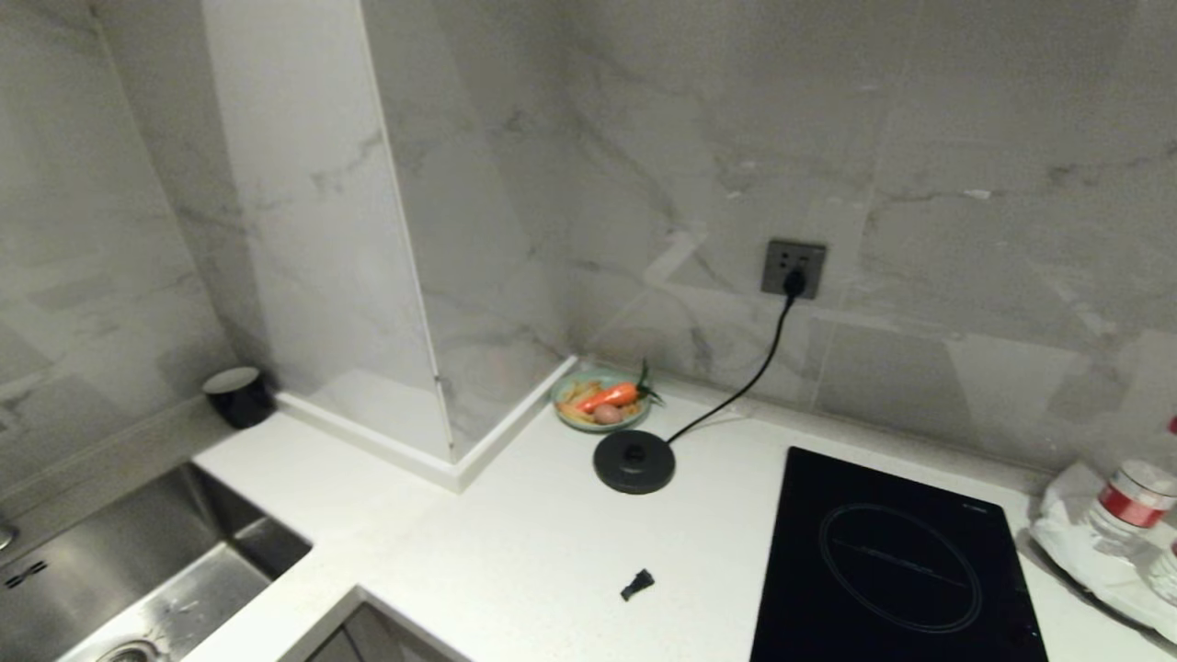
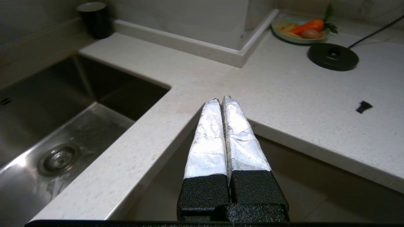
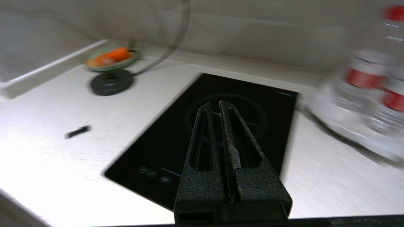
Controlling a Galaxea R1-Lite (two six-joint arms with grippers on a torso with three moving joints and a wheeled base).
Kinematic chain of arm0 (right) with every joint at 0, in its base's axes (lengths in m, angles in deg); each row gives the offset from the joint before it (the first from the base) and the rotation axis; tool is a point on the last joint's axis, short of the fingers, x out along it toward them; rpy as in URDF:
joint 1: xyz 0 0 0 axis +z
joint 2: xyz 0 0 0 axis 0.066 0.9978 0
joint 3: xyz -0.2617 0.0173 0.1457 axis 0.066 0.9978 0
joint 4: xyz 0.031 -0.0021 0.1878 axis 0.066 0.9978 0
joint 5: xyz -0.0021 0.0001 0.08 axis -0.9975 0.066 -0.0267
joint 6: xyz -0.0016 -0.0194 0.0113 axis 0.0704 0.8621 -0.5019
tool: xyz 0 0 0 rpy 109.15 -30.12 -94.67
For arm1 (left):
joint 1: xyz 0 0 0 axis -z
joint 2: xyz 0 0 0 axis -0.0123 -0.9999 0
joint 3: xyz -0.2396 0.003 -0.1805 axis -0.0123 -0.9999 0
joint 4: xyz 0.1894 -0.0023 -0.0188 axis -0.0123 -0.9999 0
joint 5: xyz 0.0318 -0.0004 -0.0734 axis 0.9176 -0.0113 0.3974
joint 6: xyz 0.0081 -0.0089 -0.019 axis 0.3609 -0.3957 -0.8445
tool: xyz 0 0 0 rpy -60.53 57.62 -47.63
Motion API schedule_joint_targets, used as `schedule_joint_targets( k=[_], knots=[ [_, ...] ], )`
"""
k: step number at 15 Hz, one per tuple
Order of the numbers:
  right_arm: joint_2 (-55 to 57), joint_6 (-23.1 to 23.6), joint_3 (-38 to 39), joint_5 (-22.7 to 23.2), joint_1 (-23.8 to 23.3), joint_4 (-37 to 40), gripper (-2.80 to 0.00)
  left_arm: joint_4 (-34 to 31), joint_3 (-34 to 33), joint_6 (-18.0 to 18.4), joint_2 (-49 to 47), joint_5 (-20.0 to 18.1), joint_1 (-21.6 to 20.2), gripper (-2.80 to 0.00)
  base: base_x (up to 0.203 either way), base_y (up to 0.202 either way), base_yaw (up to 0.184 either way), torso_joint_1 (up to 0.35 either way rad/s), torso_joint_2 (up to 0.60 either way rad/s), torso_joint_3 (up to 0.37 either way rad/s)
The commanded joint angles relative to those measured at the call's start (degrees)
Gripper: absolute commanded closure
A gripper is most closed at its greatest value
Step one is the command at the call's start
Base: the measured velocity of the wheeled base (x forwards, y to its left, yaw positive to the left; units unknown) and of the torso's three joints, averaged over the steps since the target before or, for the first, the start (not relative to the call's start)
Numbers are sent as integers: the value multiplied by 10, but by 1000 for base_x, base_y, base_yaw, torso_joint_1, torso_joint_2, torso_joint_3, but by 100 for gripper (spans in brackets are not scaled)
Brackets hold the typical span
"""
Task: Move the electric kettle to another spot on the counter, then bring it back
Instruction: Grab the kettle
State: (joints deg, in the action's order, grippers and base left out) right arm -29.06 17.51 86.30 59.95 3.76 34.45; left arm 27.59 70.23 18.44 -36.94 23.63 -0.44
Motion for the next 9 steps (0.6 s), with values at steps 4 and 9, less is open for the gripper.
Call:
schedule_joint_targets(
  k=[4, 9],
  knots=[
    [0, 1, 0, 0, -1, 0, 0, -1, 0, 0, 0, 0, 0, 0, -1, -9, 177, 3, 5, 2],
    [0, 1, 0, 0, 0, 0, 0, -1, 0, 0, 0, 0, 0, 0, -2, -7, 172, 0, 7, 4]
  ],
)
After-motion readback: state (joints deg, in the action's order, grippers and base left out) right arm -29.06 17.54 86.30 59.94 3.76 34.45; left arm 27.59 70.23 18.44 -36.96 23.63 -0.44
